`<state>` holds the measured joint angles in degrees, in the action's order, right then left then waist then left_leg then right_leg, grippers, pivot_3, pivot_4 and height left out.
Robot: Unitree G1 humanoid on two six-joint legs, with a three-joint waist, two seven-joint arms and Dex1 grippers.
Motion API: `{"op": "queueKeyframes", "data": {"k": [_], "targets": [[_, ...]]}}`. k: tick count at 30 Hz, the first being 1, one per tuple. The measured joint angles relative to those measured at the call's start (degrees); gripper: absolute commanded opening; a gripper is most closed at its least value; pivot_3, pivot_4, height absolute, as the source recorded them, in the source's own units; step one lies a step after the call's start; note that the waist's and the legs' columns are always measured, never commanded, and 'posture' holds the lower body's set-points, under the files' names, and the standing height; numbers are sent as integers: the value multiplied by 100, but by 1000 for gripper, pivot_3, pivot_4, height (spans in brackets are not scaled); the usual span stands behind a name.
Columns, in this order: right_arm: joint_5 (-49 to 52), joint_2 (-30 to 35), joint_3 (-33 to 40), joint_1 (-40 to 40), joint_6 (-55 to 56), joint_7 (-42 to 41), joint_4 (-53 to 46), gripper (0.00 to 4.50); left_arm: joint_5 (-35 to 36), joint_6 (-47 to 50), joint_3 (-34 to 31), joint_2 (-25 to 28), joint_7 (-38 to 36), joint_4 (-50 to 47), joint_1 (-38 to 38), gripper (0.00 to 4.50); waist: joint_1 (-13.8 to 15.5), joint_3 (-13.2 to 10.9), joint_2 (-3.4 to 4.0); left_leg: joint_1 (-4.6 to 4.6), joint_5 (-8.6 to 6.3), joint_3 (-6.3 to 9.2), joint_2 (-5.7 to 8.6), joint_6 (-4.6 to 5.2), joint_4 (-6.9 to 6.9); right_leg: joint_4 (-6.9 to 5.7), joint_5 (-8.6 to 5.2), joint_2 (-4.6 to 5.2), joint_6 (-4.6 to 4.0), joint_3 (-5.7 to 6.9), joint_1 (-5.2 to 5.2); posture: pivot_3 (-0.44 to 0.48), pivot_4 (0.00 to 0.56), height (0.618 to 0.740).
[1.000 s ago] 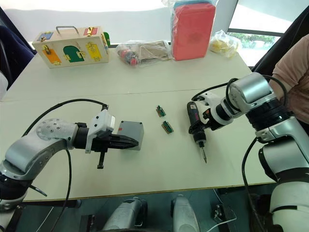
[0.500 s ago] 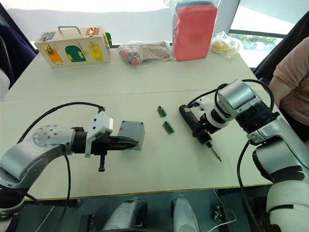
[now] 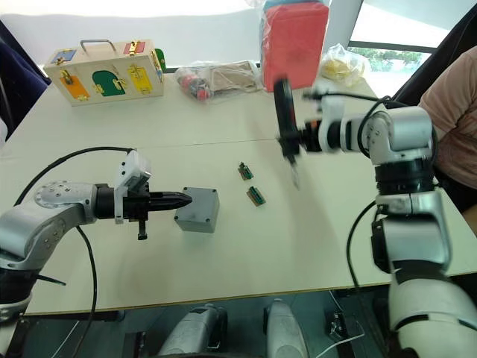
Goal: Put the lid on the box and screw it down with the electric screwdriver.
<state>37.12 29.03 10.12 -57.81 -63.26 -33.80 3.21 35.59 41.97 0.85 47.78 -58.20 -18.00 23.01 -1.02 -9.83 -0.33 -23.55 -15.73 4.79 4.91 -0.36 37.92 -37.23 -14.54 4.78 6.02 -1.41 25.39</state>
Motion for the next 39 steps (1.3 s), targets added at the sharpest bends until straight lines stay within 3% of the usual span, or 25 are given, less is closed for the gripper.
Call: {"op": "queueKeyframes", "data": {"k": [4,7,11,20,39], "targets": [[898,-1042,500,707,258,242,-1418,1818,-159,-22,169,-6,-104,196,138,0,37,6,-8,6,1,7,8,-1,23,-2,1,6,0,2,-24,0,150,740],[527,-1388,-192,1646,1063,206,-1988,1818,-419,-134,348,-82,-88,351,269,0,49,7,-9,9,-1,8,21,2,23,-6,1,7,0,3,-27,0,150,740],[-114,-1570,-900,2224,1869,179,-1887,1818,-636,-244,522,-98,-123,369,323,0,4,6,-8,8,0,3,17,0,20,-11,1,1,0,-2,-11,0,150,740],[-871,-1906,-1461,2429,3141,96,-1402,1818,-1120,-543,926,-73,-244,346,249,0,-11,6,-8,10,6,5,10,-9,13,-13,1,-8,0,-3,-8,0,150,740],[-1160,-1773,-1626,2529,3624,-183,-1169,1818,-1133,-653,876,-117,-239,145,-35,0,14,13,-7,26,5,8,12,-9,14,-12,1,-7,-1,-2,-30,0,150,740]]}}
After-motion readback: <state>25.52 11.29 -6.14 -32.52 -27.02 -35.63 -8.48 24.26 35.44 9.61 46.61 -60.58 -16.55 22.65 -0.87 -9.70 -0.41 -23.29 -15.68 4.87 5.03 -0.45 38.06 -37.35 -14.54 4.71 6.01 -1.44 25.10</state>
